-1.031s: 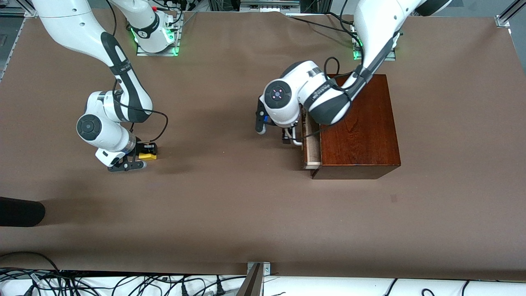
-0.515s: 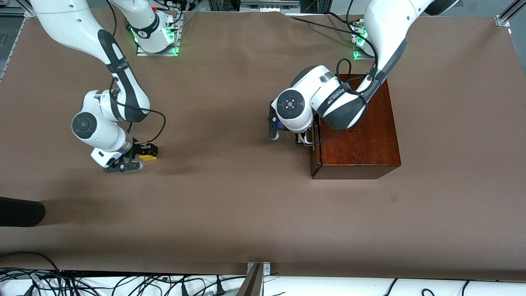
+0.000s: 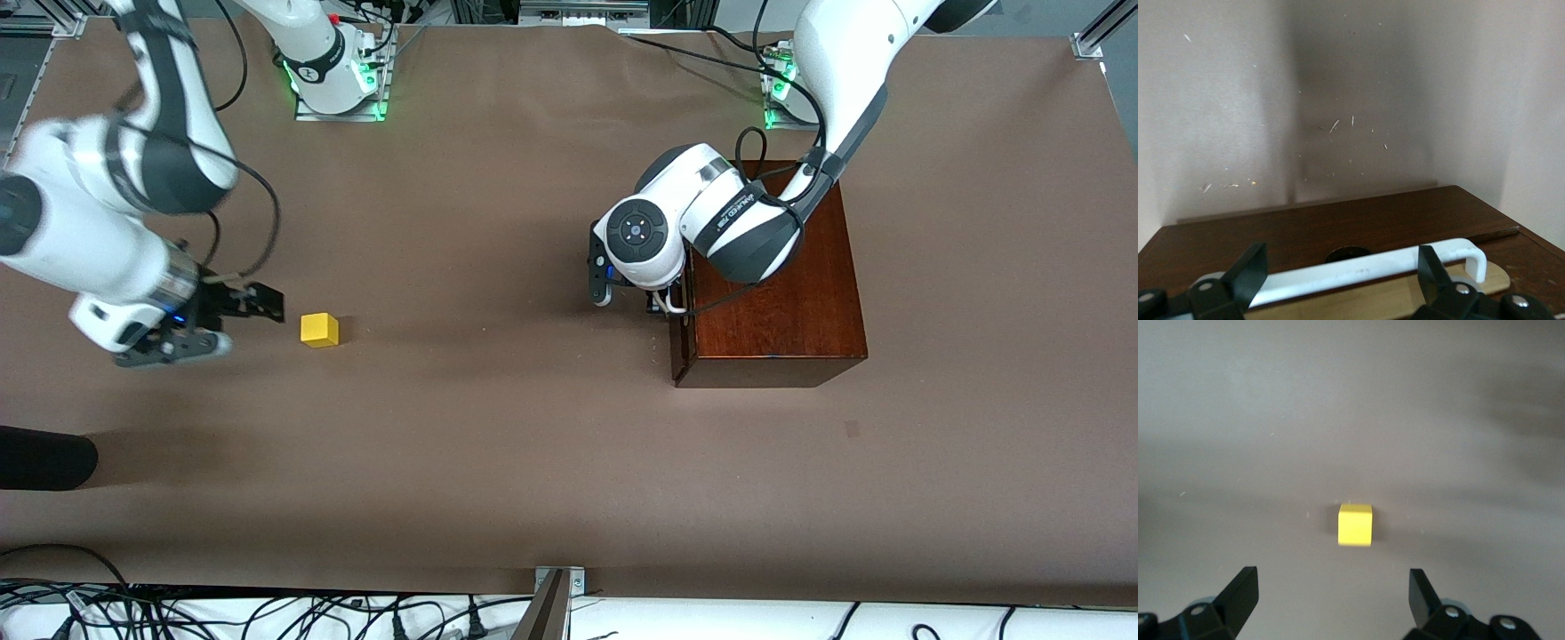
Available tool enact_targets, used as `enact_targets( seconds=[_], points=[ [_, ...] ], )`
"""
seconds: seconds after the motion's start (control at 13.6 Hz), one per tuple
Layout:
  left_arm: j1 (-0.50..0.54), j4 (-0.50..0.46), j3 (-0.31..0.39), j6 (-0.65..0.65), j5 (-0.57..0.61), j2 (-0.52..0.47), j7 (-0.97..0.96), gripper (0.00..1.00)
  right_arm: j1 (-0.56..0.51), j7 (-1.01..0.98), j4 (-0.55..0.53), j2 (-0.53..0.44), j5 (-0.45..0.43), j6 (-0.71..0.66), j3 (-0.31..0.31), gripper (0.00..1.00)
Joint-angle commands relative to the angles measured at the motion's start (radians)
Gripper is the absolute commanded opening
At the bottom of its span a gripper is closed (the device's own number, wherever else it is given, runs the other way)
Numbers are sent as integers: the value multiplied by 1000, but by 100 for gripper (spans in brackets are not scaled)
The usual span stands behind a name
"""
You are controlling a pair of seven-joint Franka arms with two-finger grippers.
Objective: Open drawer, take yellow block, close drawer
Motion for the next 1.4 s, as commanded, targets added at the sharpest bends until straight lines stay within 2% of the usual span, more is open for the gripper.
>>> enact_targets(
  seconds=[0.0,0.07,0.44,0.59,0.81,1.18,1.33],
  points=[
    [11,24,-6,-35,-35,-102,-71,100,-12,-22,106,-35,-1,-154,4,100],
    [12,29,2,-37,-56,-135,-102,100,-12,-22,106,-69,-6,-174,4,100],
    [152,37,8,-41,-56,-260,-202,100,-11,-19,71,-187,-29,-230,8,100],
    [213,124,14,-128,-43,-260,-204,100,-11,-16,14,-219,-41,-198,7,100],
    [231,210,23,-224,-47,-260,-204,100,-11,-17,32,-215,-65,-190,7,100],
    [204,221,26,-294,-87,-287,-280,100,-6,-11,60,-210,-67,-211,11,100],
    [201,203,119,-291,-171,-338,-393,100,-8,-13,60,-210,-69,-210,10,100]
  ],
)
